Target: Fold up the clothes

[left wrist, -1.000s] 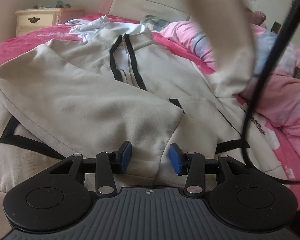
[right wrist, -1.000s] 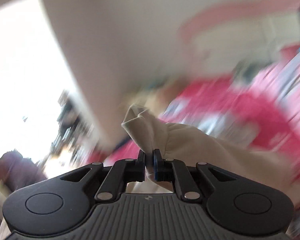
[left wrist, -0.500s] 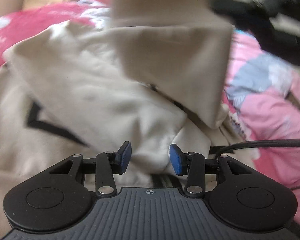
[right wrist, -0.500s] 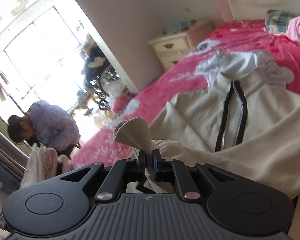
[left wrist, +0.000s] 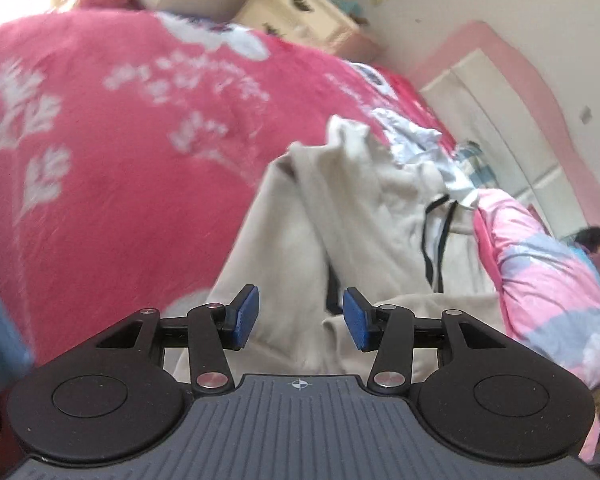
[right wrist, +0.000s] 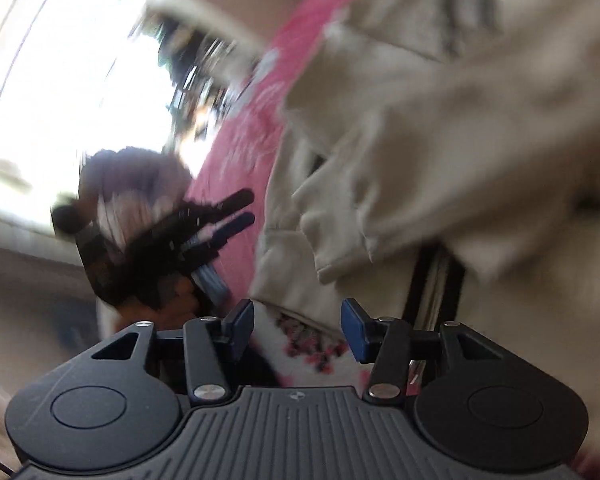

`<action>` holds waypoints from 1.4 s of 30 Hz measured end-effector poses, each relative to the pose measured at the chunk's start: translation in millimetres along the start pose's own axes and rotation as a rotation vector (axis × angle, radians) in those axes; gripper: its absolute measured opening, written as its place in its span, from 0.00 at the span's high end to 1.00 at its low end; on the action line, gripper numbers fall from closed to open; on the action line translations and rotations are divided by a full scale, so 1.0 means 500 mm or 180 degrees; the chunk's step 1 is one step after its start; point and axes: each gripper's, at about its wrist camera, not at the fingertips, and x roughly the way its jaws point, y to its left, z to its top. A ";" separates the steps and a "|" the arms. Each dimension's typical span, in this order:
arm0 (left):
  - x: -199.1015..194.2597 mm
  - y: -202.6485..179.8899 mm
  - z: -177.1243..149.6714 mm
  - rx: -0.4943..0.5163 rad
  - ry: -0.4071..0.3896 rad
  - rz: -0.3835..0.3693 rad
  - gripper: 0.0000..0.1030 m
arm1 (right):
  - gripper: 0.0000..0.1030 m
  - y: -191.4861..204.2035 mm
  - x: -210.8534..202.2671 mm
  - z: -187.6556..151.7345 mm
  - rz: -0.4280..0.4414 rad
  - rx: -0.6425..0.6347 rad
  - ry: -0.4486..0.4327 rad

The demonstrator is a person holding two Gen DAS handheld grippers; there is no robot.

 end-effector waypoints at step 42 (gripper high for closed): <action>0.423 -0.581 -0.007 0.2351 0.0608 -0.0550 0.40 | 0.61 -0.195 -0.141 0.109 -0.2298 -0.0547 -0.1723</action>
